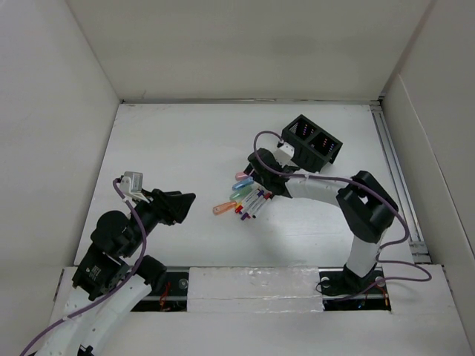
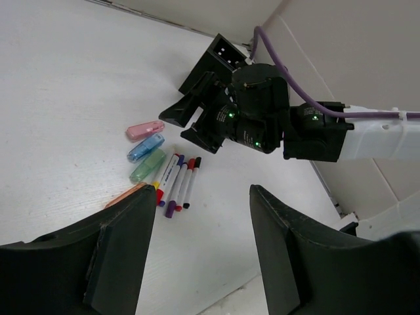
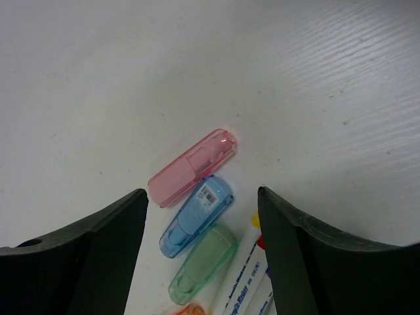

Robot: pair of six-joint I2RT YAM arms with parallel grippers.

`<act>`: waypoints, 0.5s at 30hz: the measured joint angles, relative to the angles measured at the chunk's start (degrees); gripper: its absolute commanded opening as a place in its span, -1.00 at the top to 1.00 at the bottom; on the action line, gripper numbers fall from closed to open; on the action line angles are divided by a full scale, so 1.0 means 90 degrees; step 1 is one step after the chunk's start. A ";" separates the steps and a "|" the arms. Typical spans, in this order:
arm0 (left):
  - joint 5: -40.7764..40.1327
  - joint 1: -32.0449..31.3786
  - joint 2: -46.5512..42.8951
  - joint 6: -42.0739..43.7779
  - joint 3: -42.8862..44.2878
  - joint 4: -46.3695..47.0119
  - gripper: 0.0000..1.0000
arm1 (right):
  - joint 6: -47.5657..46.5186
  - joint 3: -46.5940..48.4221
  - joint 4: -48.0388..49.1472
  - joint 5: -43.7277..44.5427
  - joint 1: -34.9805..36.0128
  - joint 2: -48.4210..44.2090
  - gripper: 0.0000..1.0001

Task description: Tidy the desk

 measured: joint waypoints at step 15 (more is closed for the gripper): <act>0.0007 0.0000 -0.0070 -0.0007 0.0000 0.0005 -0.23 | 0.0104 0.1190 -0.0206 -0.0333 -0.0345 0.1205 -0.19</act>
